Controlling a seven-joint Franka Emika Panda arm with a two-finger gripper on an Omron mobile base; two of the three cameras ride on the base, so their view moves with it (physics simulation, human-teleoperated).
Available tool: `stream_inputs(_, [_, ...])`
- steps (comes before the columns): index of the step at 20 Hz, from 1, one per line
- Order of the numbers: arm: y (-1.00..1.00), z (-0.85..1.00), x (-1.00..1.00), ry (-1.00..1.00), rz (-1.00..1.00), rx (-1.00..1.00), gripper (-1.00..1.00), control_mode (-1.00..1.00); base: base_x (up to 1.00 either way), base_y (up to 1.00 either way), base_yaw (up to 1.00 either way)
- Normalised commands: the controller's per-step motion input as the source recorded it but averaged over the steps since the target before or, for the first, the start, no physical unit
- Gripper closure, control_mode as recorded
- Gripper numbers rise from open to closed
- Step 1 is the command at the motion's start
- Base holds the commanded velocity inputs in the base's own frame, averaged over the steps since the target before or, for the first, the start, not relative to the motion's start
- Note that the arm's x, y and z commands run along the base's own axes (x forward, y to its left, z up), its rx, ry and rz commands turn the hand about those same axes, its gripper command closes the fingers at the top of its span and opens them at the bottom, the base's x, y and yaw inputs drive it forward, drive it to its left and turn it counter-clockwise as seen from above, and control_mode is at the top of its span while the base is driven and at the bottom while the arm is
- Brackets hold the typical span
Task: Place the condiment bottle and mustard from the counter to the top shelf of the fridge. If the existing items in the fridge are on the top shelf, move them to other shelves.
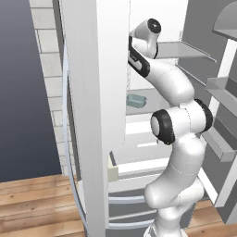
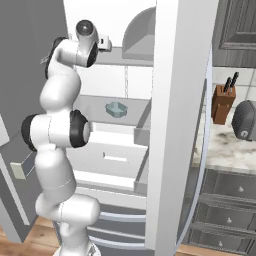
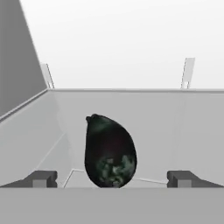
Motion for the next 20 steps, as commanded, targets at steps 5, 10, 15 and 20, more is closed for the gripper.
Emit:
stream_inputs(5, [0.02,-0.12,0.47,0.06,0.00,-0.03,-1.00,-1.00,0.00,0.00,0.00])
stream_inputs(10, [0.00,-0.13,0.21,0.05,0.00,-0.03,1.00,-1.00,0.00,0.00,0.00])
stream_inputs(15, [0.00,0.00,0.02,0.01,0.00,0.00,1.00,-1.00,0.00,0.00,0.00])
stream_inputs(20, [0.00,0.00,-0.49,-0.05,0.01,0.00,1.00,-1.00,0.00,0.00,0.00])
